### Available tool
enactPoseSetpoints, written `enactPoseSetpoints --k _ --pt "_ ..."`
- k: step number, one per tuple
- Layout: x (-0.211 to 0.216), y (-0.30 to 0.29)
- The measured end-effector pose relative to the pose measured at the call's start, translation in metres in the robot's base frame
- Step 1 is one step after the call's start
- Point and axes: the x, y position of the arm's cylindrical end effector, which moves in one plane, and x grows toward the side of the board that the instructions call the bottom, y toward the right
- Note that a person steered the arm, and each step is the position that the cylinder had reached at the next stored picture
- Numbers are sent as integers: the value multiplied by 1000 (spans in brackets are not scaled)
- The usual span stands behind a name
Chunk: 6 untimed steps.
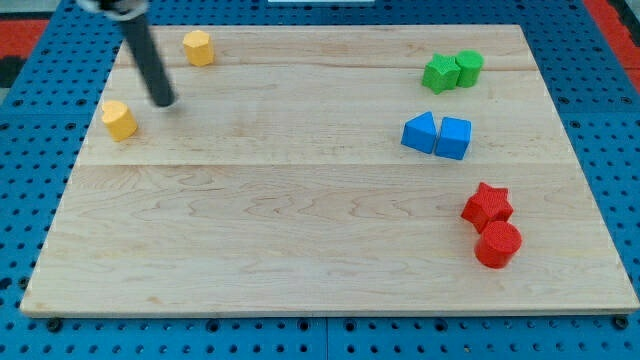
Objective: Push the yellow hexagon into the yellow heart
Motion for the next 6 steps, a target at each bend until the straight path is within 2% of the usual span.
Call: enactPoseSetpoints --k 1,3,4,5,6 --pt "-61 70" --pt "-132 -13" --pt "-127 -62" --pt "-126 -87" --pt "-130 -75"
